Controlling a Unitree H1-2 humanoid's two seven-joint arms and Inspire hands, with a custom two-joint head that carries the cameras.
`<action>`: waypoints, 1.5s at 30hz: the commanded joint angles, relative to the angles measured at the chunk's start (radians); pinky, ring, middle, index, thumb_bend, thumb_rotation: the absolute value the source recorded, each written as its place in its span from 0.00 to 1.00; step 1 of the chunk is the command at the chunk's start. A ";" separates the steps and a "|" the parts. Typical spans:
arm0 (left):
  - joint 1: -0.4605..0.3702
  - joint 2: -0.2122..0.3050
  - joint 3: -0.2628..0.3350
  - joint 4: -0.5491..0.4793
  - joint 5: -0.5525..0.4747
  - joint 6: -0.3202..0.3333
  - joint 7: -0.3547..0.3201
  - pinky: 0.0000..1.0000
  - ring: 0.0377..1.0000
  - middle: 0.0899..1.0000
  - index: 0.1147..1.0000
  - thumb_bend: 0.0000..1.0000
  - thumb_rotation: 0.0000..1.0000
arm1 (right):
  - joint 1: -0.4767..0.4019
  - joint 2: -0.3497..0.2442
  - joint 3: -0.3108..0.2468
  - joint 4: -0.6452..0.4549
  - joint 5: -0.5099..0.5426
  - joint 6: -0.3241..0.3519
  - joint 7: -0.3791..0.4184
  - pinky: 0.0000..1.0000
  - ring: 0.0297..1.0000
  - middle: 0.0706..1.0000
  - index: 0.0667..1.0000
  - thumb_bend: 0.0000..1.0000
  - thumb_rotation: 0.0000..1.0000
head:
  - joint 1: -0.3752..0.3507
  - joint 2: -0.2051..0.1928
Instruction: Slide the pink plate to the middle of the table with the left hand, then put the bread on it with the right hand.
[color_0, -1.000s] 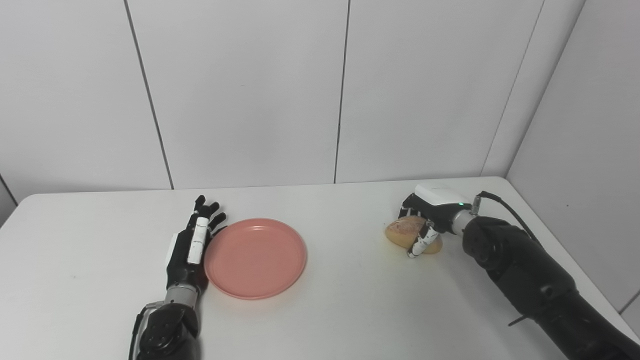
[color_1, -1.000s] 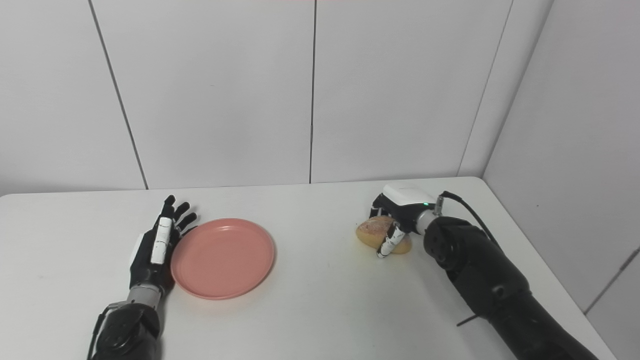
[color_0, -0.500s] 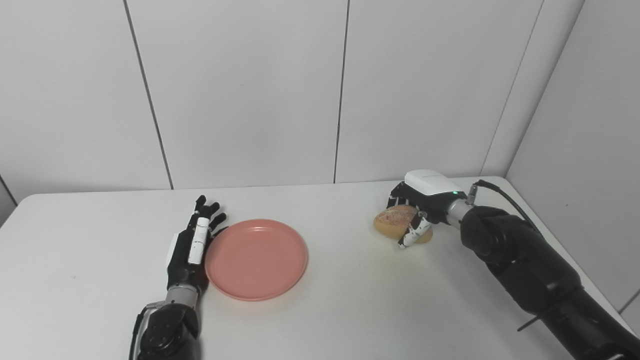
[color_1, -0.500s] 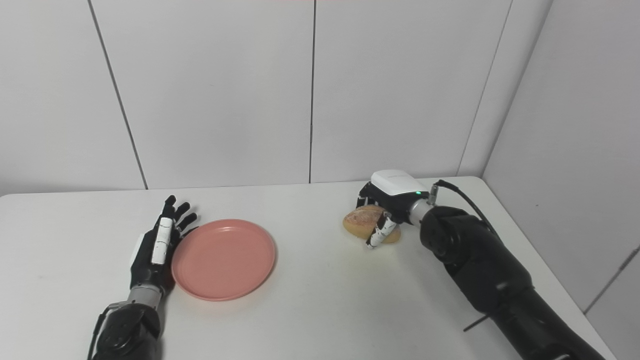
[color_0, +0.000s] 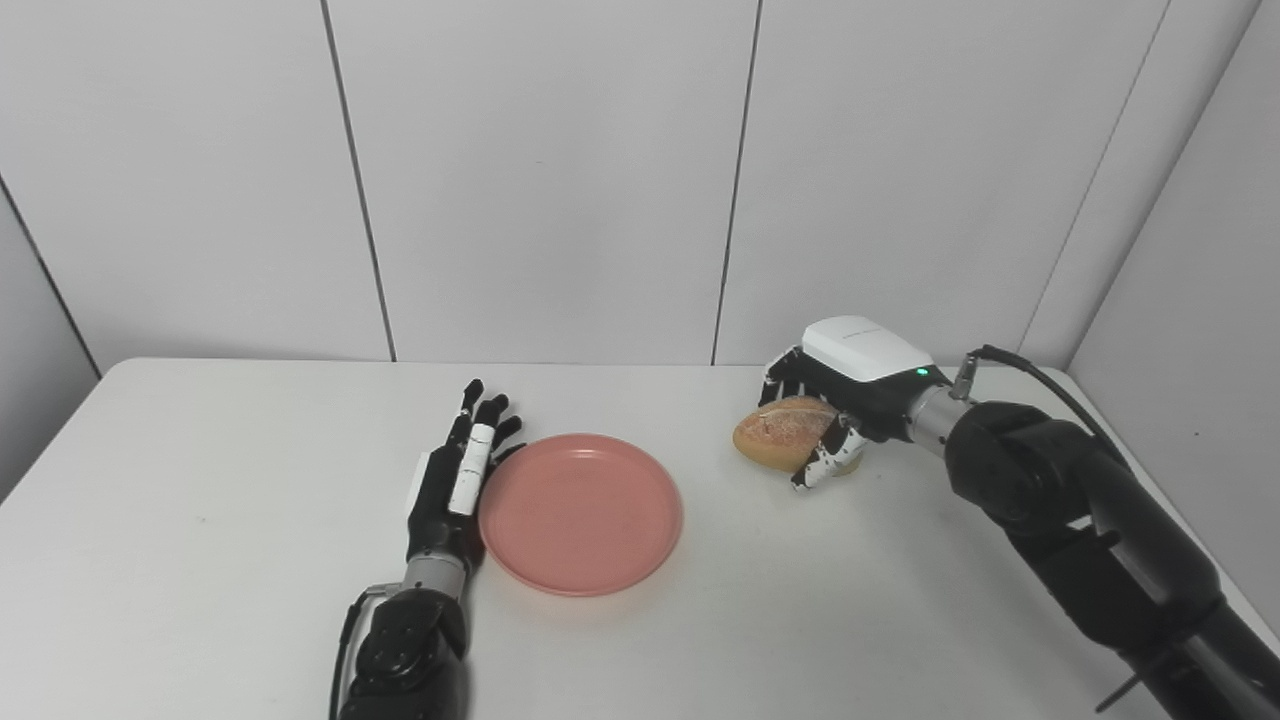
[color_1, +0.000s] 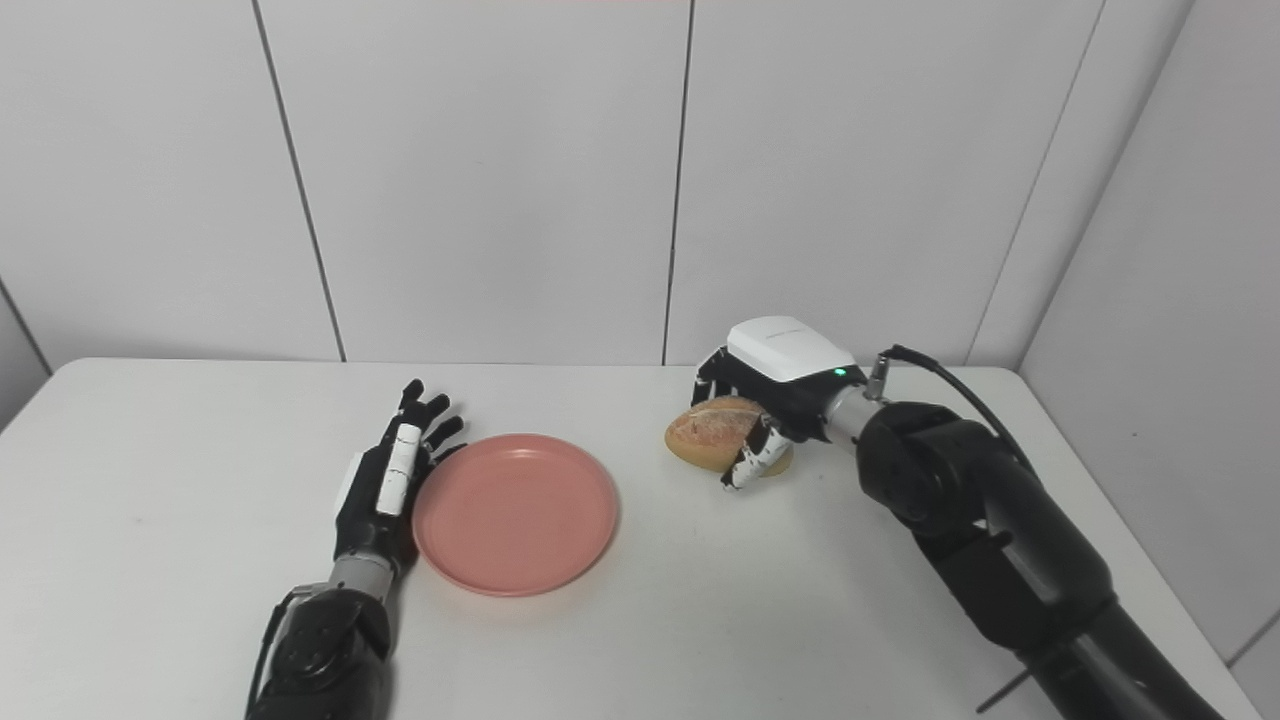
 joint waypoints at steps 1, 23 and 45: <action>0.079 -0.036 -0.013 0.041 0.008 0.008 0.008 0.78 0.89 0.94 0.97 0.90 0.85 | -0.071 0.002 -0.013 -0.045 0.020 -0.047 -0.003 0.36 0.40 0.43 0.45 0.53 0.00 | 0.026 0.000; 0.086 -0.043 -0.023 0.045 0.041 0.012 0.035 0.73 0.87 0.92 0.97 0.86 0.88 | -0.154 0.179 0.102 -0.007 -0.041 -0.044 0.075 0.26 0.33 0.39 0.47 0.53 0.00 | 0.070 0.005; 0.097 -0.041 -0.023 0.012 0.036 0.037 0.034 0.70 0.85 0.91 0.97 0.90 0.89 | -0.256 0.268 0.223 0.319 -0.082 -0.206 0.066 0.37 0.42 0.47 0.45 0.52 0.00 | 0.052 0.025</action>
